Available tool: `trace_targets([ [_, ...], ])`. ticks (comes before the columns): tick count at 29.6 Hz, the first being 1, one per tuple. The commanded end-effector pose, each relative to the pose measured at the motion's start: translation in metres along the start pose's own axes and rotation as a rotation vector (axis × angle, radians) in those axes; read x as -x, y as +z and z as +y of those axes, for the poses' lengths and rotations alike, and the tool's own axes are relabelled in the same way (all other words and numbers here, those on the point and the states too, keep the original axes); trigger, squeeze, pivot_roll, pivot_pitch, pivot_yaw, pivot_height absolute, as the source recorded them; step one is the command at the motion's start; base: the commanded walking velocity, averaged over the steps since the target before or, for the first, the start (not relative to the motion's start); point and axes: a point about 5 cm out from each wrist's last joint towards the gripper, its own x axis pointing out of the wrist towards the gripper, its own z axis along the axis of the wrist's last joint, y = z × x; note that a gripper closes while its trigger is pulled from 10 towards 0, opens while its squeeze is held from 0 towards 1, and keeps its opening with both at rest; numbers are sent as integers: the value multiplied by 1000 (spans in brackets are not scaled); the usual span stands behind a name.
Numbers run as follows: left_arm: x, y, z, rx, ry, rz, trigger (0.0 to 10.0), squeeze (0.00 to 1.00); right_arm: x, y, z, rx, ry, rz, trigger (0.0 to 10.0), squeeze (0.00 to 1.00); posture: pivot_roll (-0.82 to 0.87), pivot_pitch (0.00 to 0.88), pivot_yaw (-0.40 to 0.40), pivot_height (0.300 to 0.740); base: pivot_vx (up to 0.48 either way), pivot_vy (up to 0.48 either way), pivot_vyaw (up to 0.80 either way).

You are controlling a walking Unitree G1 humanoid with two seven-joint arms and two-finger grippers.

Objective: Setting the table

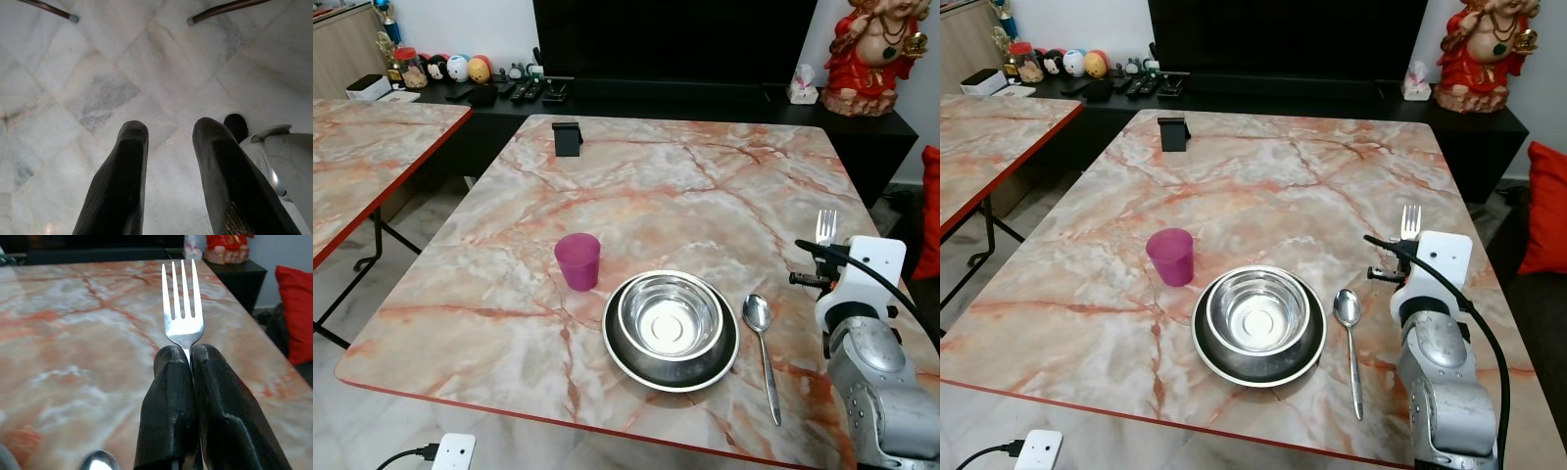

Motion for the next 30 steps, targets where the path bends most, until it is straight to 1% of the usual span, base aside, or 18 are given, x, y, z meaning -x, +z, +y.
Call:
trace_targets([
  [1, 0, -2, -2, -5, -11, 13, 10000, 0, -2, -6, -4, 28, 8, 64, 10000, 0, -10, 14, 31, 740, 0, 0, 0],
  [3, 0, -2, -3, -5, -13, 12, 10000, 0, -2, -11, -3, 52, 36, 110, 10000, 0, -10, 14, 31, 740, 0, 0, 0],
  [5, 0, -1, -4, -3, -16, 9, 10000, 0, -1, -20, -2, 93, 75, 201, 10000, 0, -17, 17, 30, 740, 0, 0, 0],
  [7, 0, 0, -5, -4, -17, 7, 10000, 0, 1, -21, -1, 68, 86, 222, 10000, 0, -16, 18, 29, 740, 0, 0, 0],
  [11, 0, 0, -6, -3, -19, 5, 10000, 0, 2, -22, -1, 77, 86, 249, 10000, 0, -16, 18, 29, 740, 0, 0, 0],
  [12, -1, 1, -6, -3, -21, 4, 10000, 0, 3, -24, -1, 86, 67, 291, 10000, 0, -22, 19, 29, 740, 0, 0, 0],
  [13, -1, 1, -6, -3, -21, 4, 10000, 0, 3, -24, -1, 86, 67, 291, 10000, 0, -22, 19, 29, 740, 0, 0, 0],
  [14, -1, 1, -6, -4, -22, 2, 10000, 0, 6, -27, 0, 70, 65, 331, 10000, 0, -22, 19, 29, 740, 0, 0, 0],
  [17, -1, 2, -6, -5, -22, -1, 10000, 0, 13, -33, 5, 32, 102, 376, 10000, 0, -24, 23, 28, 740, 0, 0, 0],
  [18, -1, 3, -5, -6, -22, -2, 10000, 0, 14, -36, 7, -2, 106, 393, 10000, 0, -24, 23, 28, 740, 0, 0, 0],
  [23, -1, 4, -6, -7, -23, -5, 10000, 0, 20, -42, 14, -44, 127, 429, 10000, 0, -24, 24, 28, 740, 0, 0, 0],
  [24, -1, 4, -6, -8, -24, -6, 10000, 0, 22, -45, 17, -65, 134, 443, 10000, 0, -22, 26, 28, 740, 0, 0, 0],
  [27, -2, 5, -7, -11, -26, -9, 10000, 0, 28, -48, 22, -73, 152, 475, 10000, 0, -22, 28, 25, 740, 0, 0, 0],
  [30, -2, 6, -7, -12, -26, -11, 10000, 0, 32, -50, 21, -65, 147, 486, 10000, 0, -22, 28, 25, 740, 0, 0, 0],
])
